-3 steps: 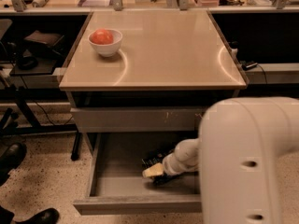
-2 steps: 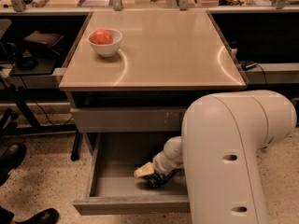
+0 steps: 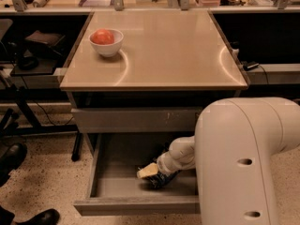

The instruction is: Pick blue chip bag from middle drawer and place on counter

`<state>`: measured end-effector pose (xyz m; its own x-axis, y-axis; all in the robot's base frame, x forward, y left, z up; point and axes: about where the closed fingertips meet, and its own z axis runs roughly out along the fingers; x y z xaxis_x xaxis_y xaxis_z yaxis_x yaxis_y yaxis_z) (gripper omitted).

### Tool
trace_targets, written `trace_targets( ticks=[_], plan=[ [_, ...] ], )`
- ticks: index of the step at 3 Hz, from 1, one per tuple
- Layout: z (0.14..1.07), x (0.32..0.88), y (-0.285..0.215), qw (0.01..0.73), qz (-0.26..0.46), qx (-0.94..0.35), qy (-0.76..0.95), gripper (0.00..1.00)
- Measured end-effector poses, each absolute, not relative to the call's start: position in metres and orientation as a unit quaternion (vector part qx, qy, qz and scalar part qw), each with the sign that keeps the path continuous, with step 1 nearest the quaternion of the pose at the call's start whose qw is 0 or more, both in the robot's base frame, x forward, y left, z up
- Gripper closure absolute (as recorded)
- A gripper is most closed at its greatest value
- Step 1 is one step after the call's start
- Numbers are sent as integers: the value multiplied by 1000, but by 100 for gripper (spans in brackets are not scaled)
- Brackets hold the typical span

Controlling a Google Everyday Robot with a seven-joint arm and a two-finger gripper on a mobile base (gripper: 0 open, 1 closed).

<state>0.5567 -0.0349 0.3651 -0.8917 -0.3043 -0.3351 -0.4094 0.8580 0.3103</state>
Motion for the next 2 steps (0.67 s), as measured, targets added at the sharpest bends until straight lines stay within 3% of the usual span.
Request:
trace_targets(
  ticks=[2],
  plan=[
    [365, 557, -35, 138, 190, -187, 954, 42]
  ],
)
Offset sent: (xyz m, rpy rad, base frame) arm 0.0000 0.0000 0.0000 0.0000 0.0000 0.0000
